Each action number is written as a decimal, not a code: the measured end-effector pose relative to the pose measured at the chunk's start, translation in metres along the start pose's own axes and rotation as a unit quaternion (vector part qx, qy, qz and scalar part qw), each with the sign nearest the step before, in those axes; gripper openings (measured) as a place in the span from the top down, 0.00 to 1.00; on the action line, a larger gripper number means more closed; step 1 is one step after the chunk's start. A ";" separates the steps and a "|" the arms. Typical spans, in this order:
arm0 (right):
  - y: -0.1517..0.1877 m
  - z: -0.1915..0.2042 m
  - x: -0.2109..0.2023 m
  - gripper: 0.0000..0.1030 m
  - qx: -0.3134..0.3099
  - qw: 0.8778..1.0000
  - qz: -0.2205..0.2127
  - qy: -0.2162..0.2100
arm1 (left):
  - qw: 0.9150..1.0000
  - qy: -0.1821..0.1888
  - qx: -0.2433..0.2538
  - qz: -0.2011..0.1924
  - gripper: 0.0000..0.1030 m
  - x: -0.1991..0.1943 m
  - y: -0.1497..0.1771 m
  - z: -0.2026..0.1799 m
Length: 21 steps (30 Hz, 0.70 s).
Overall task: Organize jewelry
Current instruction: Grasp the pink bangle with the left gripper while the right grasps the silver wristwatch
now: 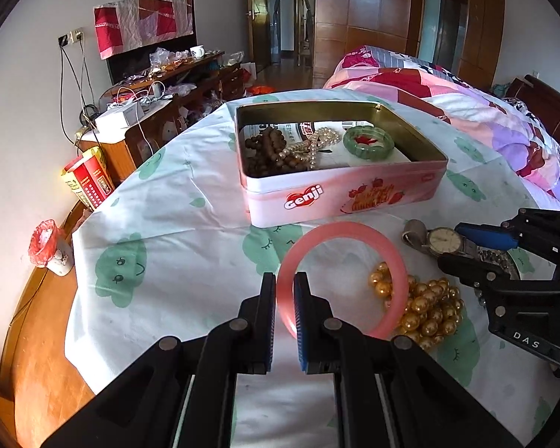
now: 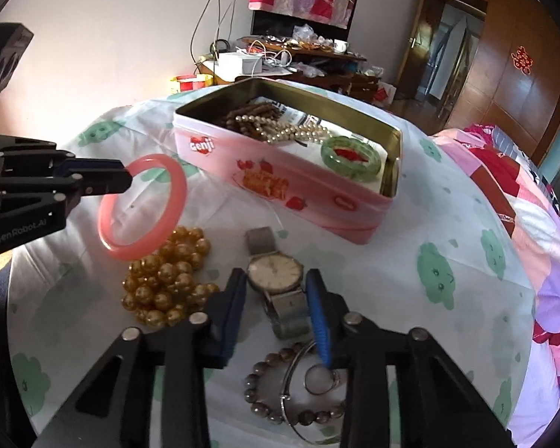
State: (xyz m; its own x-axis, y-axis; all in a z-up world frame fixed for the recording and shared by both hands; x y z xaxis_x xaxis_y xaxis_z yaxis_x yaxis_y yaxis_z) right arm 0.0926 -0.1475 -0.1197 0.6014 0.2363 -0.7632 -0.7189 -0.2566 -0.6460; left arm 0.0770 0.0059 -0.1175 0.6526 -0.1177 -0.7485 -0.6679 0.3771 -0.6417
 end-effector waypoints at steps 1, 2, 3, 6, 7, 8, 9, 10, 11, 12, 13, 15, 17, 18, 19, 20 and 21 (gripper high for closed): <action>0.000 -0.001 0.000 0.67 0.002 1.000 0.001 -0.002 | 1.000 0.000 0.000 0.000 0.92 0.000 0.000 0.000; 0.000 -0.002 -0.001 0.68 0.006 1.000 -0.001 -0.003 | 1.000 -0.001 0.001 -0.001 0.92 0.000 0.000 0.000; 0.000 -0.003 -0.002 0.68 0.008 1.000 -0.003 -0.004 | 1.000 -0.001 0.001 -0.001 0.92 0.000 0.000 0.000; -0.001 -0.005 -0.006 0.68 0.018 1.000 -0.013 -0.008 | 1.000 -0.002 0.002 -0.003 0.92 -0.002 -0.001 0.000; -0.001 -0.005 -0.008 0.68 0.020 1.000 -0.017 -0.009 | 1.000 -0.003 0.002 -0.005 0.92 -0.003 -0.001 0.000; -0.002 -0.006 -0.010 0.68 0.021 1.000 -0.021 -0.008 | 1.000 -0.003 0.002 -0.007 0.92 -0.004 -0.002 -0.001; -0.002 -0.007 -0.012 0.68 0.023 0.999 -0.027 -0.007 | 1.000 -0.003 0.002 -0.008 0.92 -0.006 -0.003 -0.001; -0.003 -0.007 -0.013 0.68 0.024 0.999 -0.030 -0.007 | 1.000 -0.004 0.002 -0.009 0.92 -0.007 -0.003 -0.001; -0.003 -0.007 -0.015 0.68 0.025 0.999 -0.035 -0.007 | 1.000 -0.004 0.002 -0.010 0.92 -0.008 -0.004 -0.002; -0.003 -0.007 -0.015 0.68 0.026 0.999 -0.038 -0.006 | 1.000 -0.004 0.002 -0.011 0.92 -0.009 -0.004 -0.002; -0.004 -0.007 -0.017 0.68 0.026 0.999 -0.042 -0.005 | 1.000 -0.006 0.002 -0.013 0.92 -0.011 -0.005 -0.002; -0.004 -0.006 -0.019 0.68 0.024 0.998 -0.049 -0.003 | 1.000 -0.006 0.001 -0.015 0.92 -0.013 -0.006 -0.003; -0.005 -0.005 -0.021 0.68 0.022 0.998 -0.058 0.001 | 1.000 -0.007 0.001 -0.016 0.92 -0.014 -0.006 -0.003; -0.005 -0.005 -0.022 0.68 0.022 0.998 -0.062 0.004 | 1.000 -0.006 0.002 -0.017 0.92 -0.014 -0.006 -0.004; -0.006 -0.006 -0.022 0.68 0.022 0.998 -0.065 0.005 | 1.000 -0.006 0.001 -0.017 0.92 -0.015 -0.007 -0.004; -0.006 -0.006 -0.023 0.68 0.023 0.997 -0.068 0.006 | 1.000 -0.006 0.002 -0.017 0.92 -0.014 -0.006 -0.004; -0.007 -0.006 -0.024 0.68 0.025 0.997 -0.071 0.007 | 1.000 -0.006 0.002 -0.017 0.92 -0.015 -0.006 -0.004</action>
Point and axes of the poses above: each gripper's, at about its wrist camera, not at the fingertips, and x roughly the way its jaws point, z to its left, y to its underside, the point moved 2 cm from there along x, roughly the way its jaws point, and after that the axes turned 15 degrees about x, right-handed, at the moved point
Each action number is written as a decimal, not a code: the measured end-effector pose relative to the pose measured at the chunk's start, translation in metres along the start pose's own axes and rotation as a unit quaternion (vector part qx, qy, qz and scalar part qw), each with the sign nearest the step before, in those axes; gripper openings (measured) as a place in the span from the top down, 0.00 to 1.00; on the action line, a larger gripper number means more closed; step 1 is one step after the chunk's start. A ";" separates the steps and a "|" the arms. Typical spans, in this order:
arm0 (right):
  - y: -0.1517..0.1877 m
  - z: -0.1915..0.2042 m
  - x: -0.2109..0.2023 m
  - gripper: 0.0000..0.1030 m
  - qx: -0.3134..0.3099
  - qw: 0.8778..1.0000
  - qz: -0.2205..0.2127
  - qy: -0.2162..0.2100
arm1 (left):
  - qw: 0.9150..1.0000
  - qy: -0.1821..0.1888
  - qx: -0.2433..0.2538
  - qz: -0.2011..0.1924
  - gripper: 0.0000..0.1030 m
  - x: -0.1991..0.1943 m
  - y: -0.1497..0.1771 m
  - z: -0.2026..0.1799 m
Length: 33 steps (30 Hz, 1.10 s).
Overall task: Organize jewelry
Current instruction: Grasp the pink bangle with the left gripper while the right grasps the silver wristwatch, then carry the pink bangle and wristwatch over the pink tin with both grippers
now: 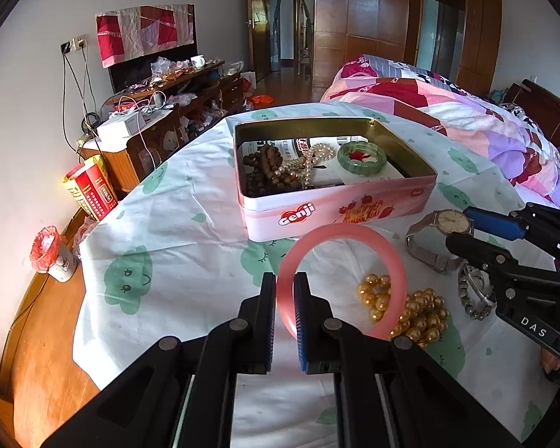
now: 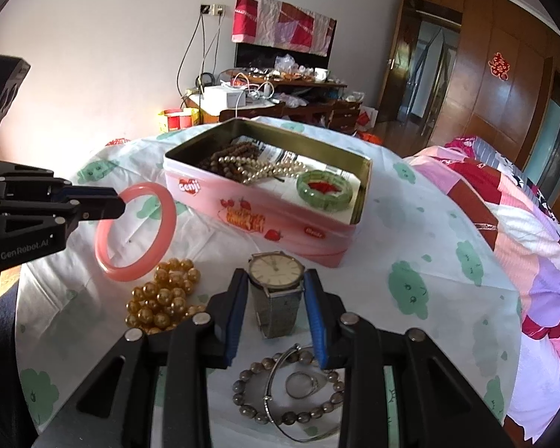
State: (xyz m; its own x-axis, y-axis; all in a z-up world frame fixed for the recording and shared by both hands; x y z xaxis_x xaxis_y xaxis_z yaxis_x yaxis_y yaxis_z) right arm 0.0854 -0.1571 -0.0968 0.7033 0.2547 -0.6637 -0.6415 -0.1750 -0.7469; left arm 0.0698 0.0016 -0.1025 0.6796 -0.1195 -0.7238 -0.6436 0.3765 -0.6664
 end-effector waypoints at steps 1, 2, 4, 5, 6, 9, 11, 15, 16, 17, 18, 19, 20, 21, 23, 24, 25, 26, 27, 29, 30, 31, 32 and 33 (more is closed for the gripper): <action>-0.001 0.000 -0.001 0.68 0.001 1.000 -0.003 0.001 | 1.000 0.000 0.000 0.000 0.92 -0.001 -0.001 0.000; -0.002 -0.001 -0.002 0.68 0.002 1.000 -0.007 0.003 | 1.000 0.000 -0.001 -0.001 0.92 -0.001 -0.001 0.000; -0.004 -0.002 -0.003 0.68 0.002 1.000 -0.013 0.006 | 1.000 -0.001 0.000 -0.002 0.92 -0.002 -0.002 -0.001; -0.004 -0.003 -0.004 0.68 0.002 1.000 -0.016 0.008 | 1.000 -0.001 -0.001 -0.004 0.92 -0.003 -0.003 0.000; -0.005 -0.004 -0.004 0.68 0.003 1.000 -0.019 0.009 | 1.000 -0.002 -0.003 -0.005 0.92 -0.004 -0.004 0.000; -0.008 -0.007 -0.007 0.68 0.007 1.000 -0.028 0.012 | 1.000 -0.005 -0.001 -0.013 0.92 -0.008 -0.009 0.001; -0.010 -0.009 -0.009 0.68 0.009 0.999 -0.034 0.015 | 1.000 -0.006 0.002 -0.018 0.92 -0.011 -0.012 0.001; -0.016 -0.013 -0.012 0.68 0.014 0.999 -0.048 0.020 | 0.999 -0.010 0.009 -0.030 0.92 -0.017 -0.022 0.002; -0.017 -0.014 -0.014 0.68 0.015 0.998 -0.052 0.021 | 0.999 -0.012 0.011 -0.034 0.92 -0.018 -0.027 0.003; -0.019 -0.015 -0.015 0.68 0.016 0.998 -0.055 0.023 | 0.999 -0.012 0.013 -0.037 0.92 -0.019 -0.030 0.003; -0.021 -0.016 -0.016 0.68 0.015 0.998 -0.059 0.025 | 0.999 -0.013 0.015 -0.040 0.92 -0.020 -0.033 0.004; -0.023 -0.017 -0.017 0.68 0.016 0.998 -0.062 0.026 | 0.999 -0.015 0.017 -0.044 0.92 -0.021 -0.037 0.004; -0.026 -0.018 -0.018 0.68 0.017 0.997 -0.065 0.028 | 0.999 -0.016 0.020 -0.047 0.92 -0.021 -0.041 0.005; -0.028 -0.019 -0.018 0.68 0.017 0.997 -0.068 0.029 | 0.998 -0.017 0.023 -0.052 0.92 -0.022 -0.047 0.005; -0.032 -0.021 -0.020 0.68 0.016 0.997 -0.072 0.031 | 0.998 -0.019 0.027 -0.059 0.92 -0.023 -0.055 0.006; -0.035 -0.021 -0.020 0.68 0.014 0.997 -0.074 0.032 | 0.997 -0.020 0.029 -0.062 0.92 -0.023 -0.058 0.006; -0.037 -0.022 -0.021 0.68 0.013 0.996 -0.076 0.034 | 0.997 -0.020 0.033 -0.066 0.92 -0.023 -0.063 0.006; -0.040 -0.022 -0.021 0.68 0.012 0.996 -0.078 0.034 | 0.997 -0.021 0.036 -0.069 0.92 -0.022 -0.067 0.005; -0.044 -0.023 -0.020 0.68 0.012 0.996 -0.079 0.035 | 0.997 -0.021 0.038 -0.070 0.92 -0.022 -0.069 0.005; -0.048 -0.024 -0.019 0.68 0.010 0.996 -0.081 0.036 | 0.996 -0.021 0.044 -0.071 0.92 -0.019 -0.076 0.003; -0.051 -0.024 -0.019 0.68 0.008 0.996 -0.084 0.037 | 0.996 -0.022 0.048 -0.072 0.92 -0.018 -0.079 0.003; -0.053 -0.024 -0.020 0.68 0.008 0.996 -0.086 0.036 | 0.996 -0.022 0.050 -0.073 0.92 -0.018 -0.082 0.003; -0.057 -0.024 -0.020 0.68 0.006 0.995 -0.088 0.036 | 0.996 -0.023 0.051 -0.074 0.92 -0.017 -0.085 0.003; -0.059 -0.024 -0.020 0.68 0.005 0.995 -0.089 0.036 | 0.996 -0.023 0.052 -0.075 0.92 -0.017 -0.088 0.002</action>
Point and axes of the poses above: each gripper's, at about its wrist camera, not at the fingertips, and x roughly the way its jaws point, z to its left, y to its underside, the point moved 2 cm from there along x, roughly the way its jaws point, and after that the axes turned 15 degrees about x, right-handed, at the moved point
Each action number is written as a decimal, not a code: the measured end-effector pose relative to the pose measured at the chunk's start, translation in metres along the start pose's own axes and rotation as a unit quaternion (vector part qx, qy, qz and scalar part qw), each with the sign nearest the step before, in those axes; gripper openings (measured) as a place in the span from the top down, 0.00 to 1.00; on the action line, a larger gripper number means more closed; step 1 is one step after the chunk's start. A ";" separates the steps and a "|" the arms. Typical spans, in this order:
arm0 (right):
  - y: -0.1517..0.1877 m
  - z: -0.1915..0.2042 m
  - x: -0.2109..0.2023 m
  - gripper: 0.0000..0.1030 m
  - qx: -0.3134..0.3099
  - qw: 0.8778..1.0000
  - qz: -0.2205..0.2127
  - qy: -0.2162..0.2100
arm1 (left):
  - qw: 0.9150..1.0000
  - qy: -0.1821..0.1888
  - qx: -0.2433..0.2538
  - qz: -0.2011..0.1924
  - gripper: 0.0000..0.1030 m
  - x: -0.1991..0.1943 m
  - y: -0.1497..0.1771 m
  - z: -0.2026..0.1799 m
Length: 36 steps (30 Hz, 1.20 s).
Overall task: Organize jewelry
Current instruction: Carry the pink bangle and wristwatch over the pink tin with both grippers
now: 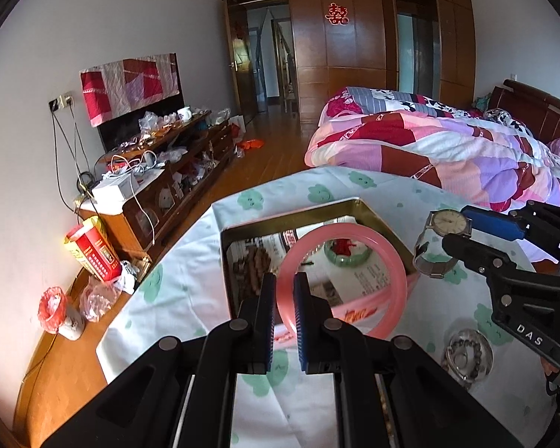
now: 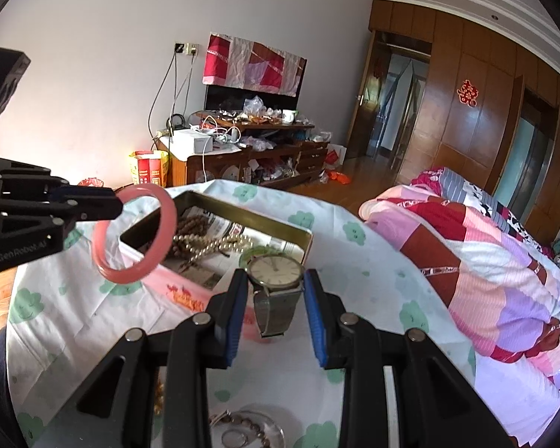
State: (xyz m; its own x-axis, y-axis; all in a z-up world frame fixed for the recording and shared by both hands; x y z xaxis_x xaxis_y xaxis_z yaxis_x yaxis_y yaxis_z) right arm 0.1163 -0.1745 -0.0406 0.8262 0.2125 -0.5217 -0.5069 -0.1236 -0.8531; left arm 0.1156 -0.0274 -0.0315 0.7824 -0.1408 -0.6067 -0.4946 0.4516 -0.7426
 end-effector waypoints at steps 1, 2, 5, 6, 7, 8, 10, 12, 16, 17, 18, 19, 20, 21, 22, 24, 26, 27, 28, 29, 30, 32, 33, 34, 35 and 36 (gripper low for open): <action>-0.002 0.000 0.000 0.68 -0.002 1.000 -0.001 0.000 | 1.000 -0.001 0.002 -0.001 0.92 0.002 -0.003 0.001; -0.004 0.001 0.001 0.68 -0.005 1.000 -0.002 0.000 | 1.000 -0.002 0.004 -0.001 0.92 0.004 -0.006 0.001; -0.010 0.003 0.006 0.68 -0.010 1.000 -0.004 -0.002 | 1.000 -0.008 0.008 0.000 0.92 0.010 -0.011 0.005; -0.013 0.003 0.007 0.68 -0.013 1.000 -0.005 -0.001 | 1.000 -0.009 0.010 0.001 0.92 0.012 -0.013 0.007; -0.015 0.003 0.008 0.68 -0.014 1.000 -0.007 0.000 | 1.000 -0.012 0.012 0.002 0.92 0.015 -0.015 0.009; -0.018 0.004 0.009 0.68 -0.015 1.000 -0.008 0.000 | 1.000 -0.013 0.012 0.003 0.92 0.018 -0.017 0.010; -0.023 0.005 0.012 0.68 -0.019 1.000 -0.009 0.001 | 1.000 -0.015 0.011 0.005 0.92 0.023 -0.019 0.014; -0.026 0.007 0.016 0.68 -0.022 1.000 -0.008 0.001 | 1.000 -0.017 0.014 0.008 0.92 0.028 -0.023 0.017; -0.033 0.009 0.023 0.68 -0.026 1.000 -0.005 0.000 | 1.000 -0.020 0.017 0.011 0.92 0.036 -0.026 0.021; -0.035 0.009 0.025 0.68 -0.026 1.000 -0.004 0.001 | 1.000 -0.022 0.018 0.012 0.92 0.038 -0.026 0.022; -0.037 0.009 0.028 0.68 -0.025 1.000 -0.003 0.001 | 0.999 -0.023 0.017 0.015 0.92 0.041 -0.026 0.023; -0.038 0.009 0.031 0.68 -0.024 1.000 -0.001 0.003 | 0.999 -0.024 0.016 0.017 0.92 0.044 -0.025 0.024; -0.039 0.008 0.034 0.68 -0.021 1.000 0.001 0.003 | 0.999 -0.024 0.014 0.021 0.92 0.048 -0.025 0.025; -0.040 0.008 0.036 0.68 -0.018 1.000 0.003 0.004 | 0.999 -0.025 0.013 0.023 0.92 0.052 -0.025 0.026; -0.041 0.007 0.038 0.68 -0.015 1.000 0.006 0.005 | 0.999 -0.026 0.014 0.026 0.92 0.055 -0.025 0.026; -0.043 0.005 0.045 0.68 -0.007 1.000 0.014 0.008 | 0.999 -0.025 0.014 0.031 0.92 0.061 -0.024 0.025; -0.043 0.005 0.050 0.68 -0.004 1.000 0.020 0.010 | 0.999 -0.025 0.018 0.036 0.92 0.068 -0.025 0.025; -0.043 0.005 0.054 0.68 -0.003 1.000 0.024 0.011 | 0.999 -0.025 0.018 0.039 0.92 0.071 -0.025 0.025; -0.043 0.006 0.056 0.68 -0.003 1.000 0.027 0.012 | 0.999 -0.026 0.020 0.041 0.92 0.073 -0.025 0.025; -0.043 0.006 0.059 0.68 -0.002 0.999 0.031 0.012 | 0.998 -0.026 0.021 0.044 0.92 0.076 -0.024 0.026; -0.043 0.007 0.061 0.68 0.000 0.999 0.033 0.012 | 0.998 -0.026 0.021 0.046 0.92 0.078 -0.025 0.026; -0.043 0.007 0.065 0.68 0.002 0.999 0.037 0.012 | 0.998 -0.026 0.023 0.053 0.92 0.084 -0.024 0.027; -0.044 0.008 0.066 0.68 0.001 0.999 0.039 0.012 | 0.998 -0.027 0.024 0.056 0.91 0.087 -0.024 0.027; -0.044 0.010 0.068 0.68 -0.001 0.999 0.040 0.013 | 0.998 -0.027 0.024 0.058 0.91 0.089 -0.023 0.028; -0.044 0.010 0.070 0.68 -0.002 0.999 0.041 0.013 | 0.997 -0.027 0.024 0.061 0.91 0.092 -0.022 0.028; -0.043 0.012 0.073 0.68 -0.003 0.999 0.045 0.013 | 0.997 -0.028 0.023 0.063 0.91 0.094 -0.022 0.028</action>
Point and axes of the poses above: each gripper's, at about its wrist camera, not at the fingertips, and x roughly the way its jaws point, z to its left, y to its underside, the point moved 2 cm from there along x, roughly the way its jaws point, and after that the axes turned 15 degrees about x, right-handed, at the moved point
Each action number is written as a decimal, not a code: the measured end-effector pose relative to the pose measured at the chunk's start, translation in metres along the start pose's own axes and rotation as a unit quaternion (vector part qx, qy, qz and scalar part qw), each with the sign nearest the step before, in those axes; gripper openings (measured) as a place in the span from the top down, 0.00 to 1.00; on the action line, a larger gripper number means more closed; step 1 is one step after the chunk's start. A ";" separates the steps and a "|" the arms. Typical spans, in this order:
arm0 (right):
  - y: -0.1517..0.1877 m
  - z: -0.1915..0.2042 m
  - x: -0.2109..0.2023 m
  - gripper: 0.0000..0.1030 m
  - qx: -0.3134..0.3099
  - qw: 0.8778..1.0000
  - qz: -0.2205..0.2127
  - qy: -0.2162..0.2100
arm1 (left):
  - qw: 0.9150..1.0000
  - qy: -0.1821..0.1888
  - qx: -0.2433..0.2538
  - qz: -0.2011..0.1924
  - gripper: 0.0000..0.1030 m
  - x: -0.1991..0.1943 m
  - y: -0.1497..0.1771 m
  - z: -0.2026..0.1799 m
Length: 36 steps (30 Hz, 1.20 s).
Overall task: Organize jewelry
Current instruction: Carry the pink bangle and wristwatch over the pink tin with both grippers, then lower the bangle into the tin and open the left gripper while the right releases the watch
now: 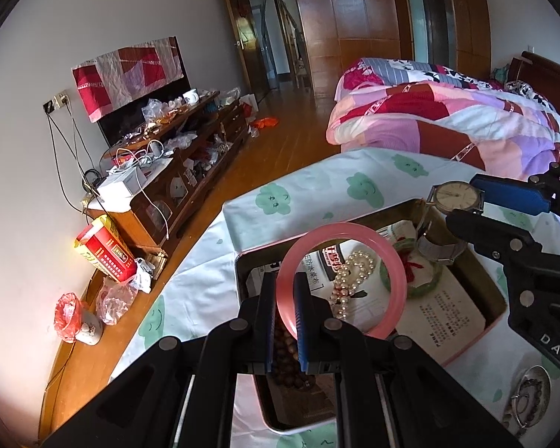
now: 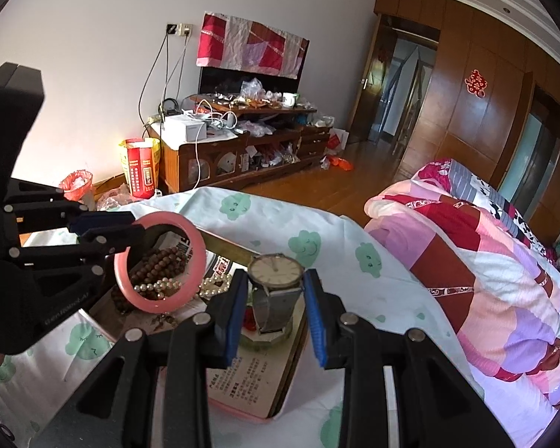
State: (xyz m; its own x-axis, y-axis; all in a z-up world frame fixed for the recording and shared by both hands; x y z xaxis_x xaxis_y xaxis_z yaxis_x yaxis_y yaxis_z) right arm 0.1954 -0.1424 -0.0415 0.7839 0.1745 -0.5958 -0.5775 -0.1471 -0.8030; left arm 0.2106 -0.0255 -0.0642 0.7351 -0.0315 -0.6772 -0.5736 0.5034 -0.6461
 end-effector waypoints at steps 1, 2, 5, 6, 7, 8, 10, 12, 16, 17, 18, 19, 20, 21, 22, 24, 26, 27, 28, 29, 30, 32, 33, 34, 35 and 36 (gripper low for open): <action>0.000 0.000 0.002 0.68 0.000 1.000 0.002 0.000 | 1.000 -0.001 0.000 0.002 0.91 0.002 0.000 0.000; 0.000 0.001 0.004 0.68 0.000 1.000 0.004 0.001 | 1.000 -0.001 -0.001 0.004 0.91 0.004 0.001 0.000; 0.002 0.004 0.009 0.68 -0.003 1.000 0.009 0.003 | 1.000 -0.001 -0.002 0.009 0.91 0.009 0.003 0.001; 0.003 0.005 0.010 0.68 -0.004 1.000 0.012 0.004 | 1.000 0.000 -0.002 0.011 0.91 0.011 0.004 0.001; 0.004 0.007 0.011 0.68 -0.005 1.000 0.014 0.004 | 1.000 0.001 -0.003 0.013 0.91 0.012 0.005 0.000; 0.006 0.007 0.013 0.68 -0.006 1.000 0.017 0.004 | 1.000 0.001 -0.002 0.015 0.91 0.014 0.006 0.000; 0.008 0.008 0.016 0.68 -0.006 1.000 0.022 0.005 | 1.000 0.001 0.000 0.019 0.91 0.017 0.008 0.000; 0.010 0.007 0.019 0.68 -0.005 1.000 0.028 0.005 | 1.000 0.004 0.001 0.023 0.91 0.020 0.010 0.000; 0.014 0.007 0.026 0.68 -0.006 0.999 0.041 0.005 | 1.000 0.004 0.004 0.027 0.91 0.023 0.011 -0.001; 0.015 0.007 0.026 0.68 -0.006 0.999 0.042 0.004 | 1.000 0.004 0.004 0.027 0.91 0.023 0.011 -0.001; 0.015 0.008 0.026 0.68 -0.007 0.999 0.043 0.004 | 1.000 0.005 0.006 0.029 0.91 0.024 0.011 -0.002; 0.016 0.008 0.027 0.68 -0.007 0.999 0.044 0.004 | 1.000 0.004 0.006 0.030 0.91 0.025 0.012 -0.002; 0.016 0.008 0.027 0.68 -0.007 0.999 0.043 0.004 | 0.999 0.003 0.007 0.031 0.91 0.026 0.012 -0.002; 0.016 0.008 0.027 0.68 -0.007 0.999 0.044 0.004 | 0.999 0.003 0.007 0.033 0.91 0.026 0.013 -0.002; 0.016 0.008 0.027 0.68 -0.006 0.999 0.044 0.004 | 0.999 0.003 0.006 0.035 0.91 0.028 0.014 -0.002; 0.017 0.009 0.027 0.68 -0.006 0.999 0.045 0.004 | 0.999 0.002 0.007 0.037 0.91 0.029 0.015 -0.001; 0.018 0.009 0.027 0.68 -0.006 0.999 0.046 0.005 | 0.999 0.003 0.007 0.040 0.91 0.031 0.015 -0.002; 0.019 0.009 0.027 0.68 -0.006 0.999 0.046 0.005 | 0.999 0.003 0.008 0.042 0.91 0.031 0.015 -0.002; 0.018 0.009 0.028 0.68 -0.006 0.999 0.046 0.004 | 0.999 0.003 0.008 0.042 0.91 0.032 0.015 -0.002; 0.018 0.009 0.029 0.68 -0.006 0.999 0.048 0.004 | 0.999 0.003 0.008 0.042 0.91 0.032 0.015 -0.002; 0.019 0.009 0.029 0.68 -0.007 0.999 0.049 0.004 | 0.999 0.002 0.007 0.042 0.91 0.031 0.015 -0.002; 0.021 0.008 0.029 0.68 -0.007 0.999 0.049 0.005 | 0.999 0.008 0.009 0.047 0.90 0.031 0.015 -0.004; 0.022 0.008 0.029 0.68 -0.007 0.999 0.052 0.003 | 0.999 0.010 0.009 0.048 0.90 0.031 0.015 -0.004; 0.023 0.008 0.029 0.68 -0.005 0.998 0.055 -0.002 | 0.999 0.003 0.008 0.050 0.85 0.029 0.016 -0.004; 0.023 0.007 0.028 0.65 -0.004 0.998 0.055 -0.006 | 0.999 -0.005 0.006 0.053 0.81 0.026 0.016 -0.003; 0.023 0.007 0.026 0.54 -0.005 0.998 0.054 -0.008 | 0.999 -0.008 0.003 0.050 0.65 0.022 0.016 -0.003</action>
State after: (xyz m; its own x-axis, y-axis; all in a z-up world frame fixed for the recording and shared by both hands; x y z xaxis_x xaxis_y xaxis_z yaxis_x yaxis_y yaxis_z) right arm 0.2009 -0.1340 -0.0758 0.7131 0.1720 -0.6796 -0.6566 -0.1757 -0.7334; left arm 0.2162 -0.0207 -0.0907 0.6792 0.0330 -0.7332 -0.6432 0.5079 -0.5730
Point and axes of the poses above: each gripper's, at about its wrist camera, not at the fingertips, and x roughly the way its jaws point, z to its left, y to its underside, the point moved 2 cm from there along x, roughly the way its jaws point, and after that the axes turned 15 degrees about x, right-handed, at the moved point
